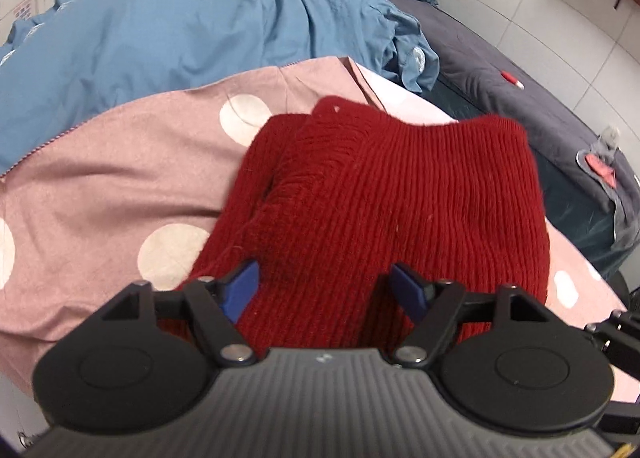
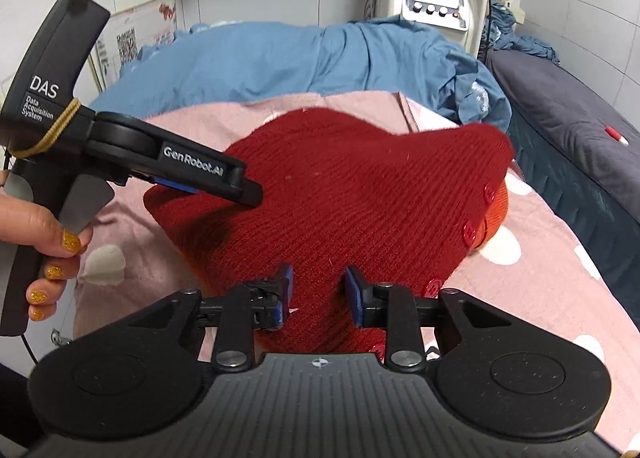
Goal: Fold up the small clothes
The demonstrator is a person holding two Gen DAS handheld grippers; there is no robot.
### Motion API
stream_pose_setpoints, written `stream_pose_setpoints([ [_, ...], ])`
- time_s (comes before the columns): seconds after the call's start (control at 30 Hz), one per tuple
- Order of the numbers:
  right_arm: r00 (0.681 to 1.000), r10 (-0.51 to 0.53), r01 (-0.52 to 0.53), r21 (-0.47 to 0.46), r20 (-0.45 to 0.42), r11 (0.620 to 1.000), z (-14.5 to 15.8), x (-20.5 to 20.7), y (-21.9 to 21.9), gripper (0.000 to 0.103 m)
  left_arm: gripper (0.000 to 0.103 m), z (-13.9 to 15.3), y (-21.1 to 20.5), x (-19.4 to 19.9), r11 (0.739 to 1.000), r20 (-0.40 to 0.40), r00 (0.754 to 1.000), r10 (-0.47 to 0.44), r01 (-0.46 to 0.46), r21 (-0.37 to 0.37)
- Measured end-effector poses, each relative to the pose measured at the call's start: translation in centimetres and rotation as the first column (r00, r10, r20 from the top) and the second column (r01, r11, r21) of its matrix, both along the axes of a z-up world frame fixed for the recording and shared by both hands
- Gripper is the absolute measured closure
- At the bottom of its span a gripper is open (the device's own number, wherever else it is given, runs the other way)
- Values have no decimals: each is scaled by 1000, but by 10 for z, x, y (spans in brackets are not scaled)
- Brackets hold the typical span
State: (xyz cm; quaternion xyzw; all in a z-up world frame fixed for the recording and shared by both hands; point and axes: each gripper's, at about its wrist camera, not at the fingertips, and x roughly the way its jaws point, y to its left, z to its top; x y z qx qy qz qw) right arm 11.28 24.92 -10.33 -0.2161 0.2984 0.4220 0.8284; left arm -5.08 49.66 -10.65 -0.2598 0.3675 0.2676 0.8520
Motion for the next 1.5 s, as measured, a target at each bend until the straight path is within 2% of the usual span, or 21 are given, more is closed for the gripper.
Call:
stream_pose_setpoints([
  [0.27, 1000, -20, 19, -34, -13, 999, -2, 1, 6, 53, 11, 1, -6, 9, 999, -41, 998, -44, 44, 12],
  [0.33, 999, -29, 28, -39, -25, 999, -1, 2, 6, 52, 4, 4, -9, 12, 998, -52, 997, -63, 64, 16],
  [0.47, 999, -45, 43, -72, -24, 996, 2, 1, 11, 49, 2, 17, -14, 15, 996, -73, 994, -84, 86, 22],
  [0.67, 996, -84, 83, -50, -20, 995, 23, -7, 8, 46, 0, 49, -20, 4, 995, -121, 989, -81, 87, 52],
  [0.77, 997, -71, 71, -61, 14, 996, 36, -14, 6, 32, 0, 72, -28, -5, 985, -113, 989, -97, 111, 129],
  [0.83, 997, -72, 74, -71, 20, 995, 45, -16, 7, 10, 0, 87, -38, -5, 969, -146, 983, -113, 141, 201],
  [0.93, 995, -97, 96, -47, -10, 994, 62, -13, 5, 4, 0, 106, -49, -1, 949, -215, 966, -141, 194, 249],
  [1.07, 989, -125, 122, -49, -82, 991, 81, -4, 8, 0, 0, 125, -53, 0, 941, -260, 958, -124, 197, 274],
  [1.17, 988, -125, 118, -76, -95, 990, 92, -3, 12, 0, 0, 128, -53, 3, 937, -322, 939, -123, 217, 275],
  [1.3, 989, -127, 118, -116, -73, 986, 101, -2, 18, 0, 0, 122, -50, 2, 944, -369, 922, -115, 217, 248],
  [1.5, 991, -115, 98, -214, -66, 972, 94, 0, 28, 0, 0, 104, -49, 3, 950, -417, 898, -140, 240, 198],
])
